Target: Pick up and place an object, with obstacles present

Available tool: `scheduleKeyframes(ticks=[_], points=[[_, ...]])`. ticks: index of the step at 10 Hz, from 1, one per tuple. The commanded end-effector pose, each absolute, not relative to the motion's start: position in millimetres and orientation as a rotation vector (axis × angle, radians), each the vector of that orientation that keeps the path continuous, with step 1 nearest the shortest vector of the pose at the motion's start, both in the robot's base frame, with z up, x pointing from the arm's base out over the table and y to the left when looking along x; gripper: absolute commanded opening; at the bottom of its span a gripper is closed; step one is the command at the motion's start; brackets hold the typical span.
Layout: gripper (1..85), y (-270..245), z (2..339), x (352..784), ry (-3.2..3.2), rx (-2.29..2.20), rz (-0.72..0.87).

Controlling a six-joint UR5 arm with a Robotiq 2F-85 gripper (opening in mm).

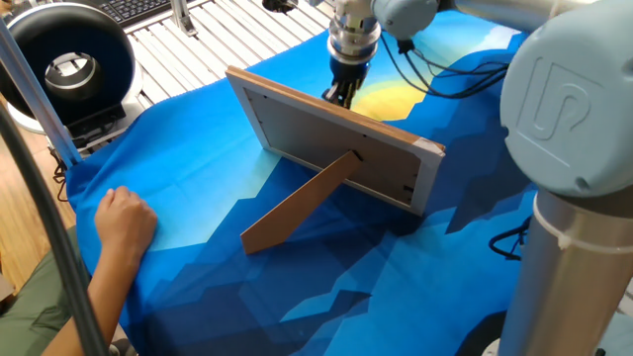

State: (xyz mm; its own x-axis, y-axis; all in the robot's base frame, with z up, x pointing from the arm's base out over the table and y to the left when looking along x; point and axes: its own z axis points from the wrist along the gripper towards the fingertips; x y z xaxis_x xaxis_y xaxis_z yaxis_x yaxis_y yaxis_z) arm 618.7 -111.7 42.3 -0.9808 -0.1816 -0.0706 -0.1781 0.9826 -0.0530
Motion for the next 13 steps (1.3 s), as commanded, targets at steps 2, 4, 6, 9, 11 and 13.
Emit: scheduleKeyframes(ticks=[2, 4, 6, 9, 11, 13], points=[[1.3, -105, 122, 584, 3.128, -0.218, -0.057], [1.3, -86, 153, 565, 3.144, -0.158, -0.025], [1.3, -62, 171, 553, 3.162, -0.09, -0.041], [1.3, -45, 162, 567, 3.107, -0.114, -0.022], [1.3, -33, 163, 580, 3.045, -0.262, 0.039], [1.3, -20, 165, 594, 2.973, -0.361, 0.099]])
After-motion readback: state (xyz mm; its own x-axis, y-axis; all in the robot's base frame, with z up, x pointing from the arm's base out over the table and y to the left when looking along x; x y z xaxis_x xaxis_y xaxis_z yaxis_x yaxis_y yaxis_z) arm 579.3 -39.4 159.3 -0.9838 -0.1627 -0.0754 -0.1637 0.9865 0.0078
